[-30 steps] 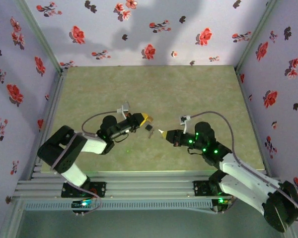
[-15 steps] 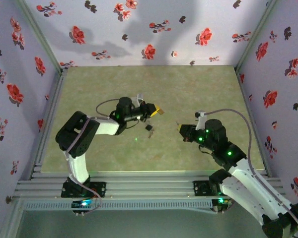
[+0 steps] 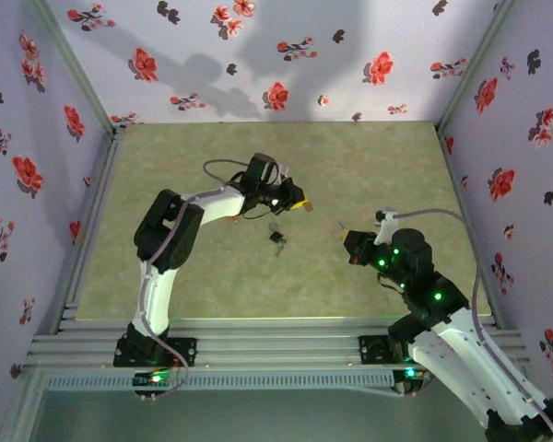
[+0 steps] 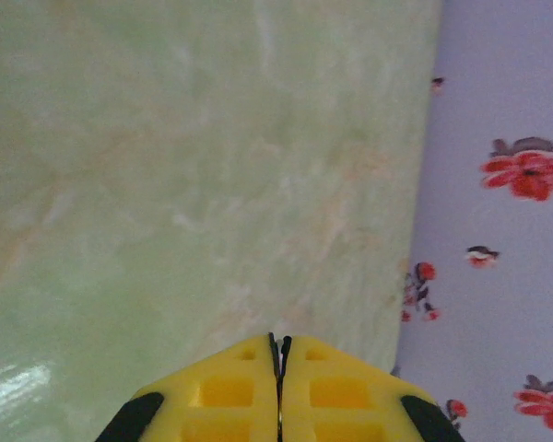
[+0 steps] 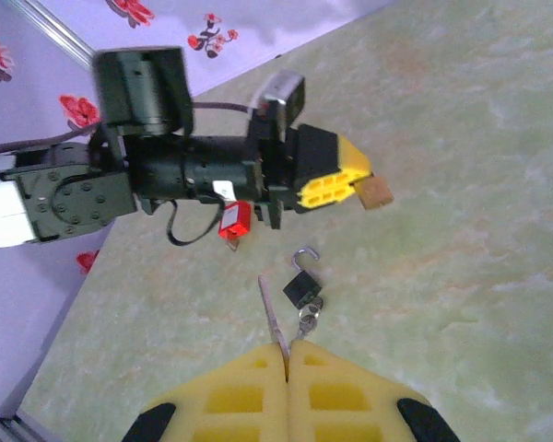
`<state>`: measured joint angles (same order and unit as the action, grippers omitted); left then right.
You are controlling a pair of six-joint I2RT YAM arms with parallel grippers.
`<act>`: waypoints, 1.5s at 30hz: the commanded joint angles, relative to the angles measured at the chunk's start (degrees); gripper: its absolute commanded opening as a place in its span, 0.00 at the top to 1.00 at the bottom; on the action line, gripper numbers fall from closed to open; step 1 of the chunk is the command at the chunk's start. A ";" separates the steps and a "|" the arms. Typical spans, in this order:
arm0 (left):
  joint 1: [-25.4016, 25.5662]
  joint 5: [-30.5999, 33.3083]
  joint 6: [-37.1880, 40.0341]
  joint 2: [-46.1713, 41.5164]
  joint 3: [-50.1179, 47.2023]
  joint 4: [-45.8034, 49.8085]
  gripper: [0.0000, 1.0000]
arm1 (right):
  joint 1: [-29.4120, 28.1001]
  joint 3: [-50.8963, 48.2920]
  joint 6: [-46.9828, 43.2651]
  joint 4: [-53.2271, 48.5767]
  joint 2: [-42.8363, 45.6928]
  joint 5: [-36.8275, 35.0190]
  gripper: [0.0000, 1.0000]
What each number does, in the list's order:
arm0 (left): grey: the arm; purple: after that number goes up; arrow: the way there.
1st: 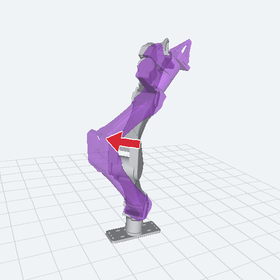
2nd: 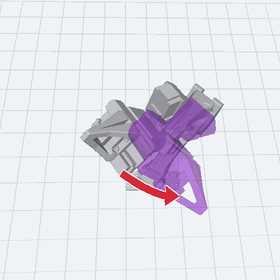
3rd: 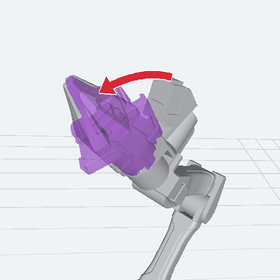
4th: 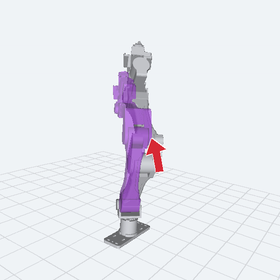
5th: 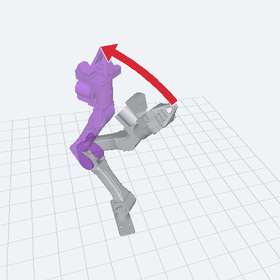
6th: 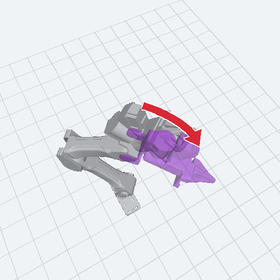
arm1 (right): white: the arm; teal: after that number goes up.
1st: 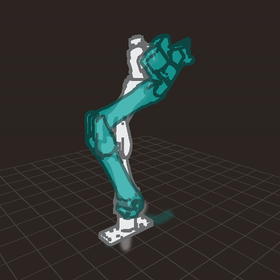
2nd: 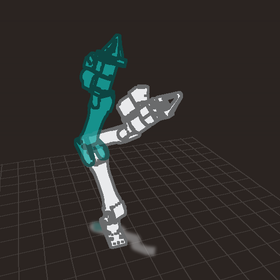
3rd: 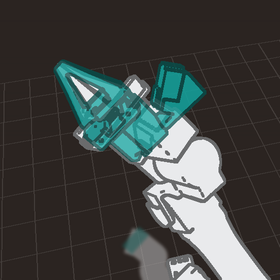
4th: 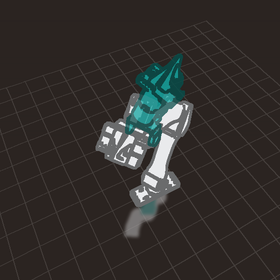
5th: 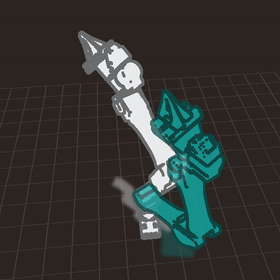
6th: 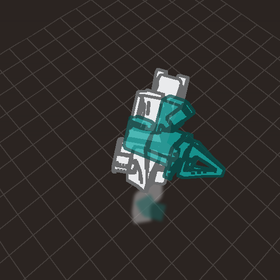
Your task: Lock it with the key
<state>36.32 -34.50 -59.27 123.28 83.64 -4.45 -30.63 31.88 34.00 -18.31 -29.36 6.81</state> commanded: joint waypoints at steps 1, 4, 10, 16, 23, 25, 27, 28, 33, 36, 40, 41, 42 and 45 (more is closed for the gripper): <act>0.84 0.13 4.97 2.62 6.86 10.57 1.00 | 0.45 0.95 -0.97 -1.02 2.54 -2.22 1.00; 1.26 0.85 6.32 5.81 12.21 14.99 1.00 | 0.43 0.88 -0.92 -1.88 3.76 -2.75 1.00; 1.78 2.68 9.36 11.59 22.01 23.60 1.00 | 0.47 1.16 -0.87 -3.19 5.11 -3.14 1.00; 1.83 4.13 11.10 15.71 28.23 28.73 1.00 | 0.49 0.87 -1.03 -3.46 5.28 -2.90 1.00; 1.83 4.33 12.14 19.00 33.12 32.57 1.00 | 0.49 -0.50 -0.38 -2.75 5.28 -1.88 1.00; 1.79 4.77 12.64 19.38 33.94 33.50 1.00 | 0.48 -0.83 -0.29 -2.62 5.28 -1.89 1.00; 1.83 5.03 13.18 20.01 35.10 34.68 1.00 | 0.48 -1.24 -0.05 -2.34 5.28 -1.79 1.00; 1.74 5.10 13.39 20.39 35.81 35.34 1.00 | 0.55 -1.48 0.08 -2.28 5.20 -1.80 1.00; 1.61 5.41 13.78 21.54 36.86 36.57 1.00 | 0.49 -2.26 0.53 -2.21 5.02 -1.93 1.00; 1.57 5.49 13.98 21.69 36.78 36.62 1.00 | 0.46 -2.51 0.67 -2.43 5.04 -2.15 1.00; 1.48 5.89 14.21 21.52 36.77 37.00 0.97 | 0.48 -2.86 1.05 -2.50 4.90 -2.41 1.00; 1.48 5.88 14.18 21.58 36.77 36.97 0.96 | 0.49 -2.94 1.15 -2.55 4.80 -2.38 1.00; 1.40 5.98 14.35 21.58 36.77 36.97 0.95 | 0.45 -3.01 1.20 -2.59 4.70 -2.35 1.00; 1.42 6.16 14.46 21.63 36.77 37.15 0.89 | 0.50 -3.15 1.42 -2.67 4.34 -2.19 1.00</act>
<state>37.89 -29.78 -46.57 143.11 119.22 29.65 -30.57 29.80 34.54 -21.80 -24.86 4.86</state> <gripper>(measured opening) 0.100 0.051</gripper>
